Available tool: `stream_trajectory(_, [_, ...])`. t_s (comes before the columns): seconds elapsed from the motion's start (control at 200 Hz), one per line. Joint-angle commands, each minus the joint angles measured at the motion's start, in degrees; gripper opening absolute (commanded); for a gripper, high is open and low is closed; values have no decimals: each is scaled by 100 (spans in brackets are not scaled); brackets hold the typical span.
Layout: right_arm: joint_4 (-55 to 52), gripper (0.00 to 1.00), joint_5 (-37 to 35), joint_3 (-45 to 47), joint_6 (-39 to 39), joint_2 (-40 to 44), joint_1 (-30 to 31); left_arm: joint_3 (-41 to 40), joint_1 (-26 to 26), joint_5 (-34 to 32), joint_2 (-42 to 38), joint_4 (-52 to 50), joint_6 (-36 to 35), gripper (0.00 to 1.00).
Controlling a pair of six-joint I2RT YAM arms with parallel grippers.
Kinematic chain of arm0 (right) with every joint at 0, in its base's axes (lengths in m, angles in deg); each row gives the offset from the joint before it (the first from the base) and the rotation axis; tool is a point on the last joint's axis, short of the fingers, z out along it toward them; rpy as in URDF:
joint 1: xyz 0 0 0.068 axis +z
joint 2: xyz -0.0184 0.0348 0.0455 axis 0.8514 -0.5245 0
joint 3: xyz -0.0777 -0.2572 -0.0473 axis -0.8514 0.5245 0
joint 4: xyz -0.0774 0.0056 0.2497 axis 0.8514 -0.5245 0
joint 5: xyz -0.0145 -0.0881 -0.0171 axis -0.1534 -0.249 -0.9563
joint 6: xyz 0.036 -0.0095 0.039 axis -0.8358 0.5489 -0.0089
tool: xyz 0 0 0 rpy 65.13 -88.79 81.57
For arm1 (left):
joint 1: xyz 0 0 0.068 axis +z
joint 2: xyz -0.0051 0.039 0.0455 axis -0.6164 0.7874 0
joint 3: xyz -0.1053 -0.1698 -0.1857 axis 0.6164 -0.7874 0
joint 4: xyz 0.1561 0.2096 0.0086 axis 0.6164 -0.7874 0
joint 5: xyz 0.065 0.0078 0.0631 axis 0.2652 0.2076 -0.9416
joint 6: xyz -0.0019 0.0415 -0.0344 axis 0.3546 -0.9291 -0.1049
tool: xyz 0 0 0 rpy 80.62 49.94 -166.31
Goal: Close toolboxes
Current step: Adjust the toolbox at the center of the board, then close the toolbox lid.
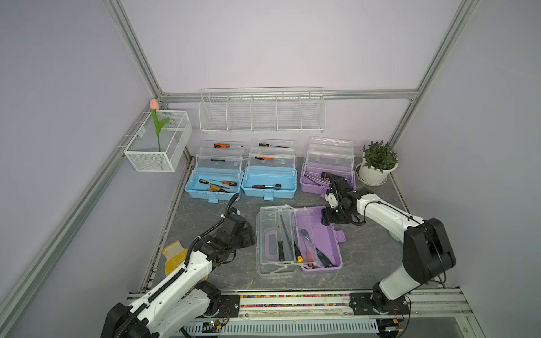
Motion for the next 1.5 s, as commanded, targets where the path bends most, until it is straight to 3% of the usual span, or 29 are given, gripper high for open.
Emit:
stream_trajectory(0.0, [-185, 78, 159, -49, -42, 354, -74, -232, -115, 297, 56, 75, 332, 68])
stream_trajectory(0.205, [-264, 91, 125, -118, -1, 416, -99, -694, -116, 567, -124, 252, 513, 63])
stream_trajectory(0.35, [-256, 92, 29, -114, -6, 367, -110, -870, -116, 1134, -469, 502, 652, 59])
stream_trajectory(0.635, [-142, 93, -21, 5, -78, 403, -107, -710, -121, 1181, -1487, -322, 703, 53])
stream_trajectory(0.835, [2, 93, 275, 60, -59, 411, -116, -1031, -129, 1446, -1204, 77, 823, 47])
stream_trajectory(0.985, [177, 87, 551, 163, -101, 382, -120, -1294, -168, 1690, -821, 808, 983, 41])
stream_trajectory(1.075, [173, 82, 486, 181, -137, 359, -142, -1311, -178, 1651, -609, 828, 916, 38])
stream_trajectory(1.33, [374, 64, 618, 318, -137, 338, -151, -1428, -178, 1578, -418, 1055, 900, 16])
stream_trajectory(1.494, [355, 50, 615, 344, -141, 307, -142, -1321, -178, 1374, -377, 868, 823, 11])
